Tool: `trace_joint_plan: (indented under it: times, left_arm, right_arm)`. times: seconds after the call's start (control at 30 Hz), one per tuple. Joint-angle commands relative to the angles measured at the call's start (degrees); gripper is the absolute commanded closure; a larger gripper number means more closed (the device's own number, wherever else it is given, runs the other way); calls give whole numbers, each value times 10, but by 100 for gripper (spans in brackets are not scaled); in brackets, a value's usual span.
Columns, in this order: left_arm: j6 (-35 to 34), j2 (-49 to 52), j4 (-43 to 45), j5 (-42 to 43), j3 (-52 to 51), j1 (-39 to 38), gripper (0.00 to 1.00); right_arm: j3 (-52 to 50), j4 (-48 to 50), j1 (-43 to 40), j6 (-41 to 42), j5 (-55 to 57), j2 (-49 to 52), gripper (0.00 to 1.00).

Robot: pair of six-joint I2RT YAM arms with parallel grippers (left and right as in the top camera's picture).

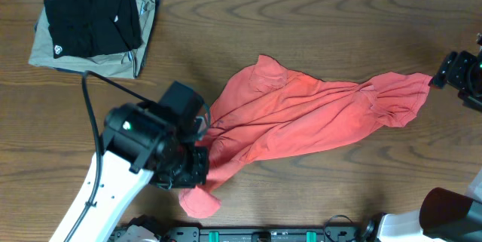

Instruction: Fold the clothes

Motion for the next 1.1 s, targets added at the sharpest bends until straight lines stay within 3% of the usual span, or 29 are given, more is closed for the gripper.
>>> trace_joint_plan:
  times: [0.0,0.13,0.2,0.4,0.57,0.77,1.07]
  left_arm:
    - [-16,-8,6,-2,-3,-28,89]
    - [-16,-2,60,-44,-3,-32,71]
    - [-23,6,85,-69,-3,-30,69]
    - [-29,49,97,-82,-3,-31,69]
    - [-28,81,84,-86,-4,-31,70]
    - [-25,87,84,-90,-4,-31,70]
    - [-25,87,95,-90,-4,-31,68]
  right_arm:
    - [-19,16,-1,0,6,-8,21]
    - [-55,46,0,8,-10,-8,12]
    - [-84,61,0,8,-27,-8,12]
    - [-196,115,3,26,-19,-8,10]
    - [-309,221,-2,111,27,-8,2]
    - [-388,336,-4,104,-82,-8,4]
    - [-441,446,45,108,-114,12,11]
